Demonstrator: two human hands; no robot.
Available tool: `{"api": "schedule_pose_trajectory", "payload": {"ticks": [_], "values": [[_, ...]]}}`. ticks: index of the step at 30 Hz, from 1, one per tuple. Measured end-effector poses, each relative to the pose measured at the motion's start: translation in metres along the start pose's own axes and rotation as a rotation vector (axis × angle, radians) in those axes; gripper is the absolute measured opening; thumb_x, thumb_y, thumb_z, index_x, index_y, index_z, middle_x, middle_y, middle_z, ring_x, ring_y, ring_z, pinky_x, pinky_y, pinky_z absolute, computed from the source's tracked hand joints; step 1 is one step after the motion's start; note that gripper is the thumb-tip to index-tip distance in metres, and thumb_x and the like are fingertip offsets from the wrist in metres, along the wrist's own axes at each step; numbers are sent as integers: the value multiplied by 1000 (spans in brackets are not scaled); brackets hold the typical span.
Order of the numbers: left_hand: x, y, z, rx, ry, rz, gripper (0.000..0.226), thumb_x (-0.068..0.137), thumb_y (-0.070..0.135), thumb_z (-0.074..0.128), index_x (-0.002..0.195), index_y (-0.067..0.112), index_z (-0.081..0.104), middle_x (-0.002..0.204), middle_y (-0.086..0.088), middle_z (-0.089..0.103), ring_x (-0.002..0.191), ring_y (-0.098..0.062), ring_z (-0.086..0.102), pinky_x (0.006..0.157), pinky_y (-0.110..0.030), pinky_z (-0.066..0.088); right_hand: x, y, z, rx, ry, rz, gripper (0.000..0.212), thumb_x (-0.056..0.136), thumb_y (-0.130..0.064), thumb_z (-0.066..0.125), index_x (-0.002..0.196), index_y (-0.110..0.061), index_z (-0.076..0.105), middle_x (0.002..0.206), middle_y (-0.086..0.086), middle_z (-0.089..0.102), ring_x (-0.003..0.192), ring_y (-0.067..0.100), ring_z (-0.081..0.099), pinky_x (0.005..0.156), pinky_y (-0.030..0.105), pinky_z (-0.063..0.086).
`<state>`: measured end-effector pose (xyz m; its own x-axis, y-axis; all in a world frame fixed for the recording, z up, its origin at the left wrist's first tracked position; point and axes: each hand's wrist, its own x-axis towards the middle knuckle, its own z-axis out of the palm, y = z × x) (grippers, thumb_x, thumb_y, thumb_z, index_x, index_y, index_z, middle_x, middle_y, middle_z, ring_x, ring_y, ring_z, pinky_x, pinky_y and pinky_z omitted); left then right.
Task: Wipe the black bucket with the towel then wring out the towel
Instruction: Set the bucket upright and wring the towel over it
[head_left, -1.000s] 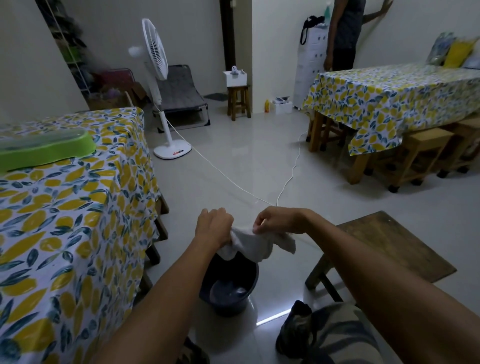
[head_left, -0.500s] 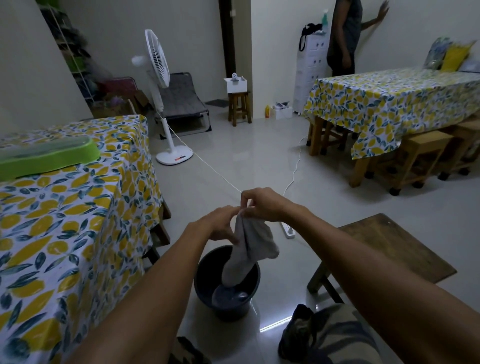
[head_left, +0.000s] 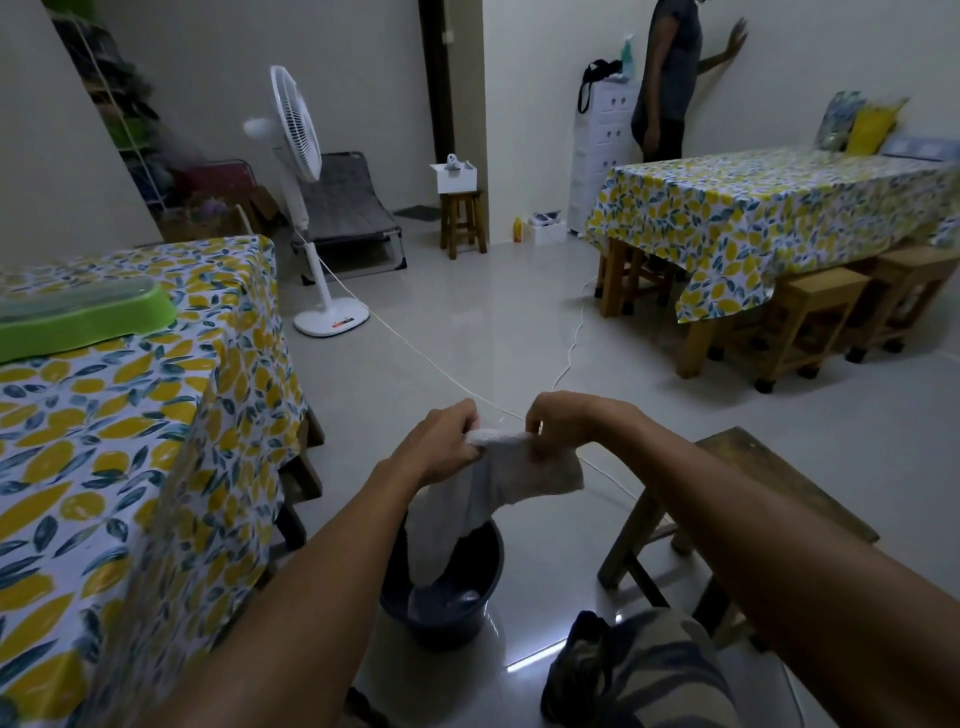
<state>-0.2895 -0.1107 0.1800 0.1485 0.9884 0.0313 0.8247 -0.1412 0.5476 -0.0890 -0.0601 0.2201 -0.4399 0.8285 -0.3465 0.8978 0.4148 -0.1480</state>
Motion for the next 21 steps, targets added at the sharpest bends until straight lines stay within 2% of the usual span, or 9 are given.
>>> {"api": "schedule_pose_trajectory", "payload": {"ticks": [2,4,5,7,8,13,17,19,21], "values": [[1,4,1,56,-93,24,30,80,15,65,104,30,55,97,0,62,86,-25,60,73,-43,54,-2,3,2,25,80,9,34,83,-30,77,113,-13,74,108,5,72,96,24,66,83,36,57],[2,9,3,180,-213,50,51,80,9,64,124,33,52,107,-4,54,92,-26,56,71,-37,49,-2,3,3,70,154,-3,28,83,-27,76,109,-16,72,100,2,68,90,20,61,74,31,51],[3,12,4,227,-253,57,45,80,7,64,118,30,53,107,-7,52,90,-28,55,66,-31,45,-1,4,4,90,191,-10,24,83,-24,75,106,-17,72,99,2,68,88,19,60,72,30,49],[7,13,9,263,-278,42,24,78,10,68,85,26,52,96,-9,51,84,-34,58,54,-27,37,0,6,5,119,256,-17,17,84,-19,72,101,-17,72,102,5,71,88,19,61,72,30,52],[8,11,11,258,-271,33,28,75,14,73,75,27,47,89,-6,49,84,-37,60,53,-28,37,-1,7,5,129,279,-19,16,84,-18,72,100,-16,72,103,6,72,88,19,61,74,31,54],[5,6,23,307,-228,76,45,75,46,79,97,27,45,107,-4,51,91,-25,55,79,-42,55,-5,19,4,182,369,-18,12,84,-16,72,97,-15,72,105,6,68,94,21,63,77,31,56],[13,11,27,380,-217,151,25,89,46,67,95,27,51,112,-4,57,101,-26,58,86,-45,53,-15,38,4,104,318,-23,12,88,-17,72,100,-15,73,104,2,67,95,19,63,75,26,52],[19,19,29,436,-208,188,23,91,46,64,90,28,50,112,-4,59,103,-26,58,86,-43,51,-24,53,2,73,291,-14,15,91,-17,70,104,-14,74,102,0,67,91,16,61,68,19,44],[27,27,35,524,-211,223,24,91,49,62,91,26,52,114,-4,59,106,-27,56,88,-43,48,-36,72,0,49,289,10,16,91,-18,70,106,-14,75,101,0,66,89,13,58,70,21,42]]}}
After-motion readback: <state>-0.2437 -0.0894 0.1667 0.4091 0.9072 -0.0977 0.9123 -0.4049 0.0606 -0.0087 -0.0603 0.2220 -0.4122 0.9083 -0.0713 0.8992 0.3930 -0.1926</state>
